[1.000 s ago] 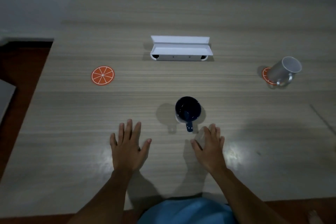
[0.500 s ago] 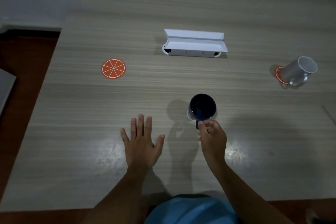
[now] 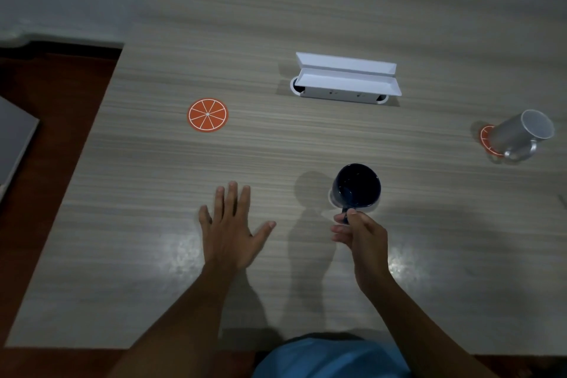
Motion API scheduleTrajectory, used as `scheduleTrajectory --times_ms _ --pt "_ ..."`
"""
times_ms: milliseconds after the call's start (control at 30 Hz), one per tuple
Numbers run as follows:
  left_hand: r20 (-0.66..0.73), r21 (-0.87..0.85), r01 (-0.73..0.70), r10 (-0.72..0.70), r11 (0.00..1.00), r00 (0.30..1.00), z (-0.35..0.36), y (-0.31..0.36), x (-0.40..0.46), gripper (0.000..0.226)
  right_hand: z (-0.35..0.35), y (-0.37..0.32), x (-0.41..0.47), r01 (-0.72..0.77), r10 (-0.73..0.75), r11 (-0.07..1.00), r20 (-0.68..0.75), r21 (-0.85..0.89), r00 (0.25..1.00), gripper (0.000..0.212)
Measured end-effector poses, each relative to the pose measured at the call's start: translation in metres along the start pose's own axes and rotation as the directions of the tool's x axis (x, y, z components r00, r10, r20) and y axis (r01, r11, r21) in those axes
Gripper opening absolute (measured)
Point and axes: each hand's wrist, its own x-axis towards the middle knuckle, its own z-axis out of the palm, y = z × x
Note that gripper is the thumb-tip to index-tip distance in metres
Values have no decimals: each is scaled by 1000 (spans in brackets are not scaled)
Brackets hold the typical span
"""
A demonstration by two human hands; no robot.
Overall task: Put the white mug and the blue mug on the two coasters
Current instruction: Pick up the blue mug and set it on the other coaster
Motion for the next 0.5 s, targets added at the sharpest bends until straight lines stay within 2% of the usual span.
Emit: scheduleTrajectory --times_ms 167,333,500 --pt "-13 37 -24 25 999 1000 -6 -16 13 94 -1 -2 11 163 -162 986 56 -21 985 32" --pt "-14 28 -16 17 999 1000 -5 -14 14 95 19 -13 29 209 -205 978 162 -4 965 31" --pt "-6 33 -10 10 999 1000 -6 -16 14 96 67 -33 47 258 -217 960 284 -114 934 34"
